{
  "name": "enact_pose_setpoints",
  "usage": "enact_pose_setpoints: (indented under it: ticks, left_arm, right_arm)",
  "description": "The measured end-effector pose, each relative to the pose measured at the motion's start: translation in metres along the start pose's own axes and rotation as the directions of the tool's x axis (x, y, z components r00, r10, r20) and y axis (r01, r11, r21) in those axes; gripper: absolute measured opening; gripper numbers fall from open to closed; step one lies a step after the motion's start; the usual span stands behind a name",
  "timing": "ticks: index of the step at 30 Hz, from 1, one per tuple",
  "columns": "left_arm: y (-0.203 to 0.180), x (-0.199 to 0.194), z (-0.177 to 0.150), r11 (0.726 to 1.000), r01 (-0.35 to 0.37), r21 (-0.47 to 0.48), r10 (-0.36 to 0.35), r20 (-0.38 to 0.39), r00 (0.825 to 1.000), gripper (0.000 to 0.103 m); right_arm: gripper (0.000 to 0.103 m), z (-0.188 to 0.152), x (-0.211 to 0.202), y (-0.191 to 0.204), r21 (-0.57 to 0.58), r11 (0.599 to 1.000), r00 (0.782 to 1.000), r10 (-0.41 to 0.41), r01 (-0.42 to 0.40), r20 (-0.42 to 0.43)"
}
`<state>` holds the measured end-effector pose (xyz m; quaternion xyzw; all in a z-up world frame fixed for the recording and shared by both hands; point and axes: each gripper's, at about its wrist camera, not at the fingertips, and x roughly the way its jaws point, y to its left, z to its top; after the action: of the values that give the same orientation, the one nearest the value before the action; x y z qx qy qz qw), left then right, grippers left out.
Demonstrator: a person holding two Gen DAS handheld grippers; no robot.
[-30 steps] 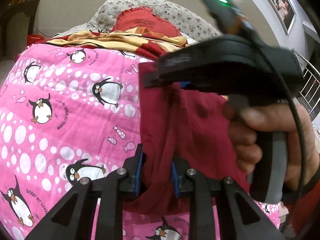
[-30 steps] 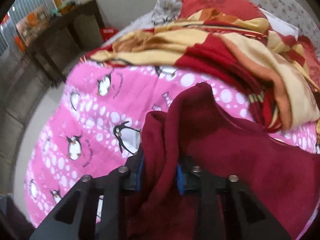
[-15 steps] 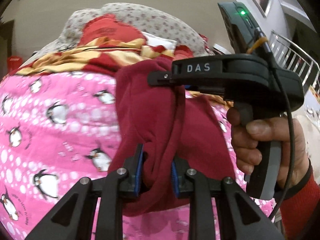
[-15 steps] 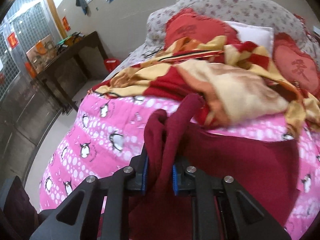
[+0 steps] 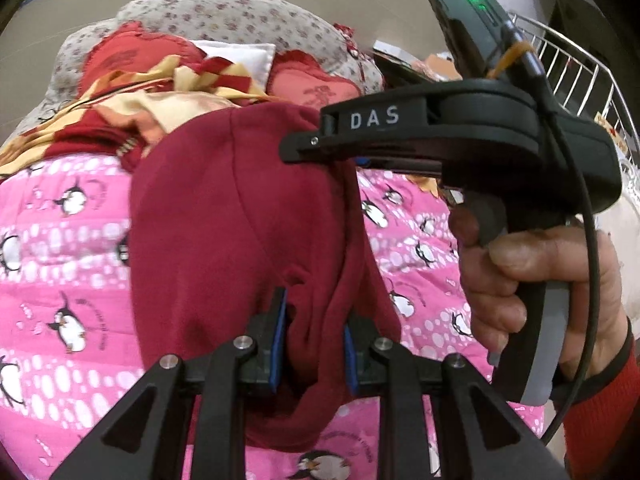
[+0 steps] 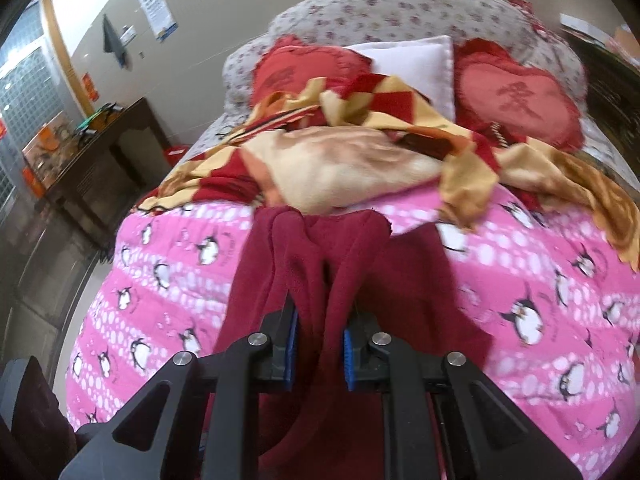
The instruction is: Fold small clothes
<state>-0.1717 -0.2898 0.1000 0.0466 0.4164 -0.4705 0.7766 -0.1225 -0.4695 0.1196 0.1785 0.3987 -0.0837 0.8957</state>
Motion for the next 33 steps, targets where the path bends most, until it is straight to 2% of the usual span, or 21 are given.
enact_pose_setpoints:
  ticks: [6,15,19,22,24,26,27,28,30,31,33]
  left_arm:
    - [-0.018,0.021,-0.003,1.0,-0.01,0.014,0.011,-0.039,0.999,0.024]
    - [-0.038,0.037,-0.005,0.999,-0.002,0.035,0.005,-0.067,0.998,0.024]
    - [-0.038,0.049,-0.007,1.0,-0.008,0.019,0.009,-0.093,0.996,0.026]
    - [-0.034,0.048,-0.01,1.0,0.021,-0.017,-0.023,-0.122,0.992,0.033]
    - [-0.033,0.035,-0.011,0.999,0.053,-0.006,-0.053,-0.129,0.99,0.041]
    - [-0.03,0.012,-0.013,0.995,0.1,0.006,-0.098,-0.119,0.988,0.048]
    - [-0.027,-0.001,-0.015,0.994,0.108,0.016,-0.105,-0.11,0.988,0.055]
    - [-0.024,-0.01,-0.017,0.994,0.107,0.03,-0.103,-0.101,0.99,0.057]
    - [-0.014,-0.029,-0.022,0.995,0.066,0.076,-0.061,-0.075,0.995,0.058]
    - [-0.008,-0.034,-0.023,0.995,0.025,0.097,-0.019,-0.066,0.998,0.058]
    - [0.007,-0.034,-0.025,0.99,-0.067,0.125,0.074,-0.055,0.996,0.058]
  right_arm:
    - [0.032,-0.011,0.002,-0.032,0.044,0.999,1.0,-0.007,0.008,-0.013]
    - [0.032,-0.021,0.001,-0.06,0.079,0.997,1.0,-0.024,0.025,-0.018]
    - [0.032,-0.026,0.014,-0.074,0.109,0.993,0.998,-0.043,0.047,-0.039]
    - [0.035,-0.032,0.034,-0.079,0.124,0.99,0.996,-0.057,0.065,-0.069]
    - [0.049,-0.035,0.034,-0.085,0.142,0.987,0.996,-0.069,0.076,-0.054]
    - [0.05,-0.036,0.027,-0.092,0.164,0.984,0.997,-0.068,0.074,-0.046]
    - [0.05,-0.037,0.02,-0.095,0.172,0.983,0.997,-0.064,0.07,-0.04]
    - [0.05,-0.039,0.009,-0.097,0.173,0.983,0.998,-0.062,0.066,-0.026]
    - [0.05,-0.04,-0.007,-0.095,0.157,0.984,0.997,-0.08,0.08,-0.002]
    - [0.05,-0.04,-0.016,-0.092,0.144,0.985,0.995,-0.098,0.095,0.015]
    - [0.05,-0.042,-0.035,-0.082,0.11,0.991,0.995,-0.08,0.074,0.051]
